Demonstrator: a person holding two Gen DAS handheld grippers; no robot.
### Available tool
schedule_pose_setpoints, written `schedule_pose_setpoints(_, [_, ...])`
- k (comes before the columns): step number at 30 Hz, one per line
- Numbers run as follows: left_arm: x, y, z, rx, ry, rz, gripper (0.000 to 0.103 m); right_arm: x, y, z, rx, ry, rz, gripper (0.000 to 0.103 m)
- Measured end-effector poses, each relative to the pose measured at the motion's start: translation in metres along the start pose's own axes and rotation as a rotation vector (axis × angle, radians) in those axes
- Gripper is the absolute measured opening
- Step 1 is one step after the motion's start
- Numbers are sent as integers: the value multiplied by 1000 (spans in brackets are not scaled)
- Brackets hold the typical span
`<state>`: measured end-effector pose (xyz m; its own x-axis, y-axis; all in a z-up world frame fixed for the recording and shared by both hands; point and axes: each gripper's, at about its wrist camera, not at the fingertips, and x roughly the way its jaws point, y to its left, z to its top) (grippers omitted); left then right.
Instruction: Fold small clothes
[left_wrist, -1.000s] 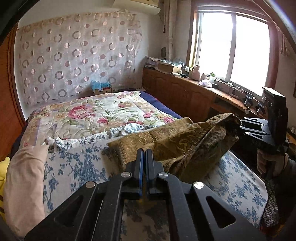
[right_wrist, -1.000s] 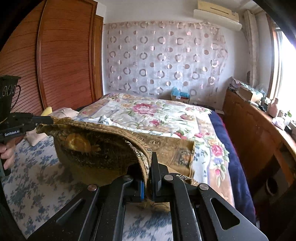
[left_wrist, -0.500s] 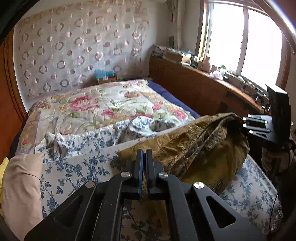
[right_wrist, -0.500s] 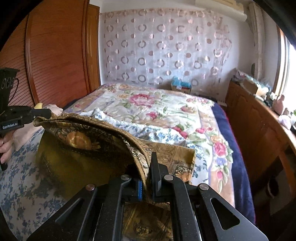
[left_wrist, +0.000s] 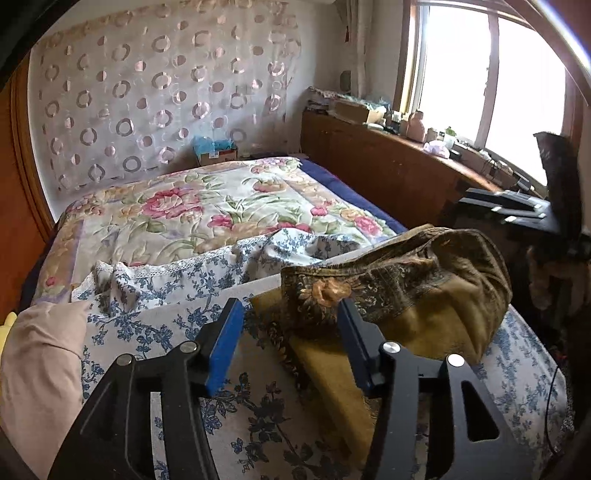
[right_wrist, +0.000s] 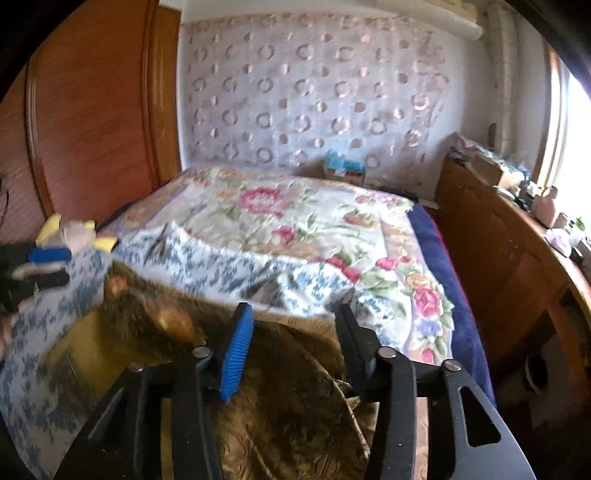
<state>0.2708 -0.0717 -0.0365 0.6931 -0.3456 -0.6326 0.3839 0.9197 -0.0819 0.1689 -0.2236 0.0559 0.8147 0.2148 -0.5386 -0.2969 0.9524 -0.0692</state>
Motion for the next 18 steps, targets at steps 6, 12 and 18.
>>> schedule_pose_setpoints(6, [27,-5,8,32,50,-20,55,-33,-7,-14,9,-8,-27,62])
schedule_pose_setpoints(12, [48,-5,14,31,80,-37,55,-41,-24,-45,50,73,-57,63])
schedule_pose_setpoints(18, [61,4,7,8,108,-3,55,-27,-39,-54,133,146,-24,64])
